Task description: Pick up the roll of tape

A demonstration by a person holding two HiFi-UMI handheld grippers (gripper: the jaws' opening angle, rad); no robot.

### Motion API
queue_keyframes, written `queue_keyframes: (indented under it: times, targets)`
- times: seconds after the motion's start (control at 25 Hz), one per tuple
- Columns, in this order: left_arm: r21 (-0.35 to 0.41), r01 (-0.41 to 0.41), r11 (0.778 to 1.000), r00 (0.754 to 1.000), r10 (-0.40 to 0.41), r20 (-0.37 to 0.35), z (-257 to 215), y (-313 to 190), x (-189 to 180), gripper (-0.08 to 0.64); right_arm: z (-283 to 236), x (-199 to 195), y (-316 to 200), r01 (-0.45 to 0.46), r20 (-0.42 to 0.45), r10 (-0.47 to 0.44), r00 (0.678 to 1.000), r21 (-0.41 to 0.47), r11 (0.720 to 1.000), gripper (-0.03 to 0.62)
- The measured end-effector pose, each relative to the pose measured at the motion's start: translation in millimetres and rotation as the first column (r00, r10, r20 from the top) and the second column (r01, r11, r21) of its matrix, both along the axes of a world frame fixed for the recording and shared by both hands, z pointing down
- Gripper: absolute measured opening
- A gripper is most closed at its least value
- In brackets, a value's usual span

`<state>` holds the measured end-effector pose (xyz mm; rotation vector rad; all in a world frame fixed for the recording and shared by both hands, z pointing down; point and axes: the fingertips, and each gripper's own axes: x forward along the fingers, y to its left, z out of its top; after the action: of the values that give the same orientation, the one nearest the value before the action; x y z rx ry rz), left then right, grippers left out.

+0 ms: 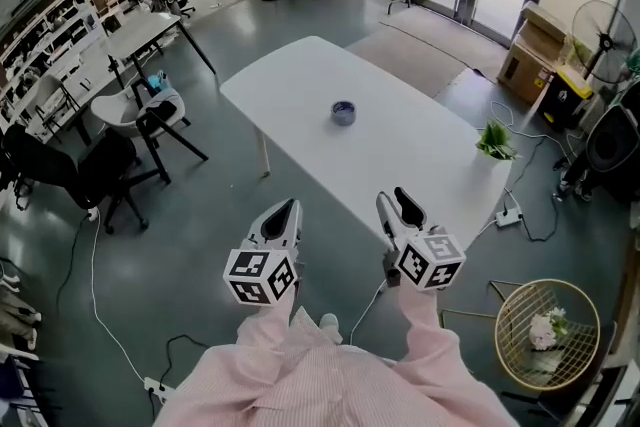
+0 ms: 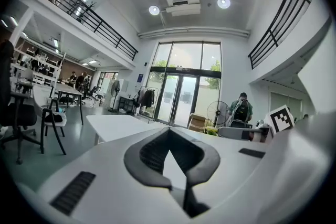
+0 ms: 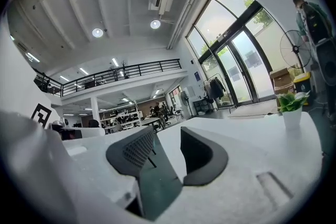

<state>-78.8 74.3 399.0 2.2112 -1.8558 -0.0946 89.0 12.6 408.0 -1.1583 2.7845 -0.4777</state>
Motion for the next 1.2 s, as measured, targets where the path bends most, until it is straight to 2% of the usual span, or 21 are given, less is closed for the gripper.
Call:
queue_keyframes:
  times: [0.4,0.56,0.84,1.2]
  targets:
    - [-0.010,-0.049,0.999,0.999,0.049,-0.014,12,-67,-39,0.000,10,-40,-62,-0.046,0.016,0.046,0.999,-0.015,0.999,0.152]
    - [-0.029,-0.065,0.997,0.997,0.064,-0.035,21,-82,-44,0.002,19,-52,-77,-0.039,0.015,0.040,0.999,-0.051,0.998,0.152]
    - [-0.052,-0.055,0.997,0.997,0.052,-0.054,33,-116,-63,0.000,29,-65,-116,-0.056,0.011,0.057,0.998,-0.094,0.994,0.152]
    - [-0.097,-0.063,0.993,0.995,0.056,-0.080,54,-208,-94,0.001,48,-86,-212,-0.095,0.046,0.104,0.993,-0.175,0.980,0.152]
